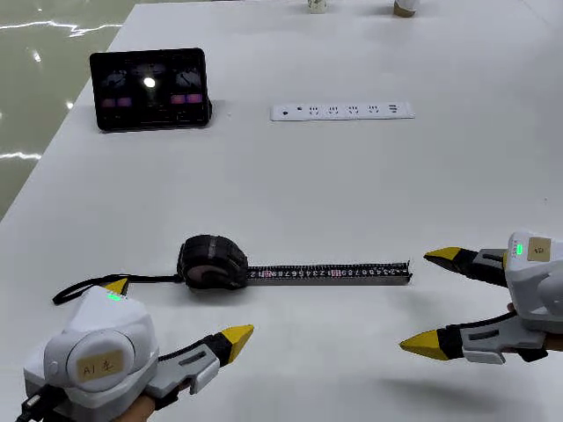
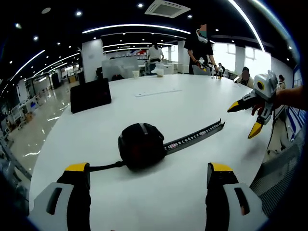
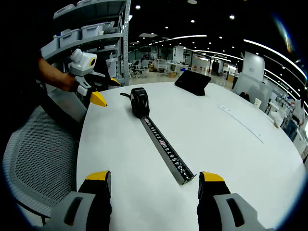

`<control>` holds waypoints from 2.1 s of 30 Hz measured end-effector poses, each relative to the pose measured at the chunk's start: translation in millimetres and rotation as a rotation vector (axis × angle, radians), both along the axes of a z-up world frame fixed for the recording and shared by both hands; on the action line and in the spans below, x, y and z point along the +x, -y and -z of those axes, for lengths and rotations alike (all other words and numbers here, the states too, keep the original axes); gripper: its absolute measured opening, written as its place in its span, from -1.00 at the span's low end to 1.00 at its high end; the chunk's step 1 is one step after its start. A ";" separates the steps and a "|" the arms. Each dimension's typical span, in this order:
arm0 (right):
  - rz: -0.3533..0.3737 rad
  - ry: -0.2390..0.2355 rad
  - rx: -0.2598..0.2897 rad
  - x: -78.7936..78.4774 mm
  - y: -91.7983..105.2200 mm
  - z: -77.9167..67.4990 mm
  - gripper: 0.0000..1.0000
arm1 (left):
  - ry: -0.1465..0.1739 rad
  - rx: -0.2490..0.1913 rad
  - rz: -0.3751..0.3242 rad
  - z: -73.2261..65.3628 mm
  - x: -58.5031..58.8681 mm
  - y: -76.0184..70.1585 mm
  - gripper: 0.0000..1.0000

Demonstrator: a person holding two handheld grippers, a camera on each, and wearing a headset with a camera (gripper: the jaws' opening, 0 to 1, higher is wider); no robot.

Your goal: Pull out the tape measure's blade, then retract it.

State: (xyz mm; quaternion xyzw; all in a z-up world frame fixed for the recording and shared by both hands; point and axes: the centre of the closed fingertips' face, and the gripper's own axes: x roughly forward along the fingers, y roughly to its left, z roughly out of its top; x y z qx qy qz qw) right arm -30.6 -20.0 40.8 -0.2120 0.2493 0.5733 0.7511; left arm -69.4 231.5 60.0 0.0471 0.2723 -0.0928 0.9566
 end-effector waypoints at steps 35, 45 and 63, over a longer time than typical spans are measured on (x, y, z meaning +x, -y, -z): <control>-0.179 0.037 -0.147 37.5 4.7 30.3 -0.25 | -0.002 -0.042 -0.104 6.3 20.0 -2.5 0.93; -0.208 0.028 -0.163 44.7 0.8 37.5 -0.44 | -0.015 -0.067 -0.131 11.7 24.1 -0.7 0.90; -0.194 -0.030 -0.159 53.4 3.0 48.6 -0.74 | -0.052 -0.123 -0.169 24.7 46.9 11.7 0.74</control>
